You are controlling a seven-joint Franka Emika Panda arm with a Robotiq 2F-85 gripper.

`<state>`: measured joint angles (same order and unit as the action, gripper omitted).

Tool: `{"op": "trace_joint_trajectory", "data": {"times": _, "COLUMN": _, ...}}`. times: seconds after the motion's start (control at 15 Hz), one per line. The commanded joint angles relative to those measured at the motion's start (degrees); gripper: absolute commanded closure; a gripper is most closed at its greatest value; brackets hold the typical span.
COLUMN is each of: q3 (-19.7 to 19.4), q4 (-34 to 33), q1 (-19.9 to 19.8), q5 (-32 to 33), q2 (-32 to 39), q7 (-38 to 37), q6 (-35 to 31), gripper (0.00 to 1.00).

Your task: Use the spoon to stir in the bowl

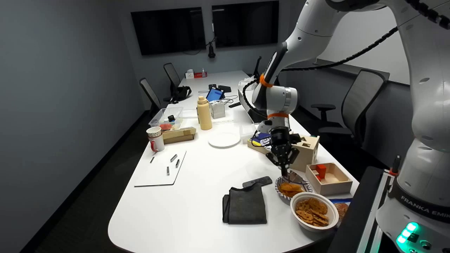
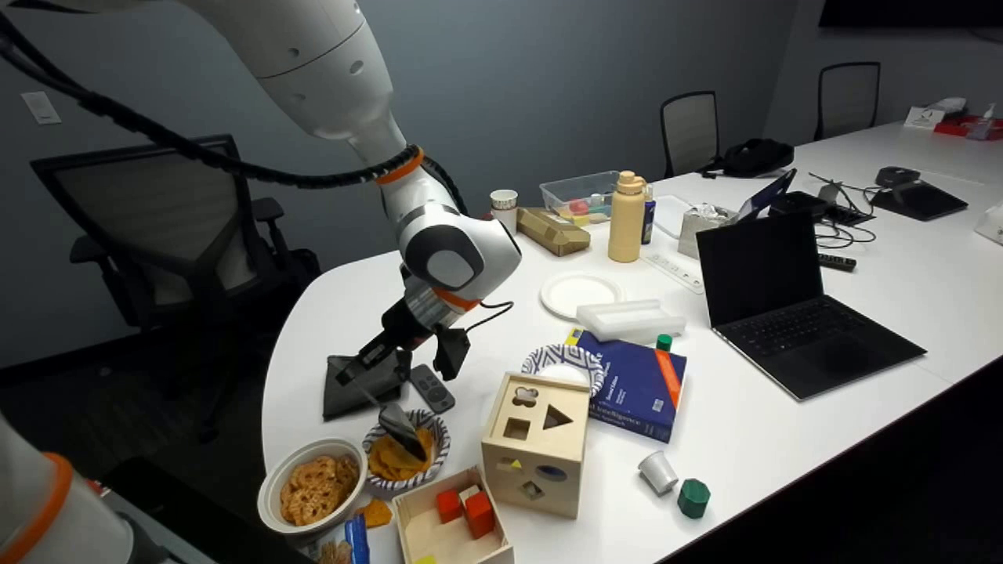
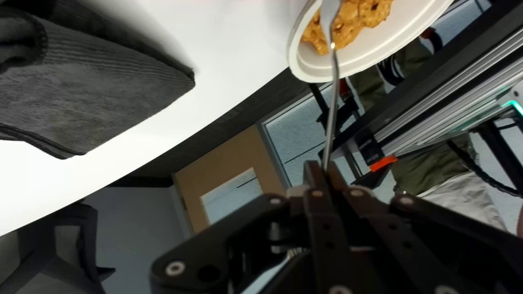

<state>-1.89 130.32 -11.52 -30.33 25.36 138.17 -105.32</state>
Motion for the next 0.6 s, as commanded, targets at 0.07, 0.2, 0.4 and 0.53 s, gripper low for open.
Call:
{"op": "trace_joint_trajectory", "data": {"times": 0.07, "q3": 1.5, "q4": -6.1, "q1": 1.1, "q5": 6.2, "q2": 4.5, "q7": -1.5, "q6": 4.6, "gripper": 0.99}}
{"op": "trace_joint_trajectory", "data": {"times": 0.2, "q3": 2.5, "q4": -7.6, "q1": 1.6, "q5": 7.8, "q2": 6.1, "q7": -1.3, "q6": 4.3, "gripper": 0.99}}
{"op": "trace_joint_trajectory", "data": {"times": 0.4, "q3": 3.6, "q4": -8.7, "q1": 2.1, "q5": 8.6, "q2": 7.5, "q7": -1.8, "q6": 3.5, "gripper": 0.99}}
{"op": "trace_joint_trajectory", "data": {"times": 0.53, "q3": 3.8, "q4": -8.7, "q1": 2.1, "q5": 7.6, "q2": 7.6, "q7": -3.0, "q6": 2.6, "gripper": 0.99}}
